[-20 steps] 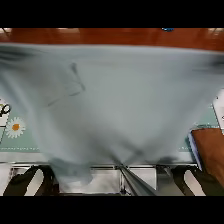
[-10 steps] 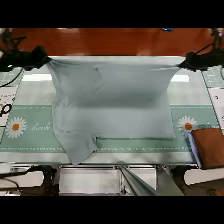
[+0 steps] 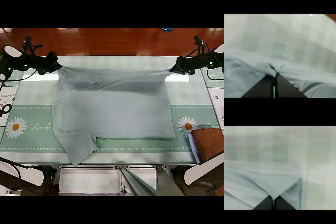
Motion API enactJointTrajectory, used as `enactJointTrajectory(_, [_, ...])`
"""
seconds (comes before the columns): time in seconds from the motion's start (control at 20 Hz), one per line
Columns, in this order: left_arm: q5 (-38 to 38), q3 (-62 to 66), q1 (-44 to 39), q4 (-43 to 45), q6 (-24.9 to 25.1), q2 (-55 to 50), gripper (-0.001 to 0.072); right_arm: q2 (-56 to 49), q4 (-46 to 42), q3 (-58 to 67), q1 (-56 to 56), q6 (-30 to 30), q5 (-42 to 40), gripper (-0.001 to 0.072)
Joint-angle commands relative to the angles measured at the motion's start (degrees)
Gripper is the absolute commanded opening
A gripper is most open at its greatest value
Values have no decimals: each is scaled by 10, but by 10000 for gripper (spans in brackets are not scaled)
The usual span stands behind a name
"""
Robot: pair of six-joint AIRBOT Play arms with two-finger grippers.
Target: Fold the shirts.
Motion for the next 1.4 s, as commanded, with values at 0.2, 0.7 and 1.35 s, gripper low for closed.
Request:
enactJointTrajectory(0.2, [-214, -16, 19, 139, 76, 10, 21, -2, -54, -44, -13, 12, 137, 19])
enactJointTrajectory(0.7, [-232, -75, 20, 152, 76, 3, 22, -2, -73, -96, -3, 9, 122, 20])
enactJointTrajectory(1.35, [-292, -140, 53, 229, 61, 119, 508, 71, -111, -103, -48, 53, 147, 414])
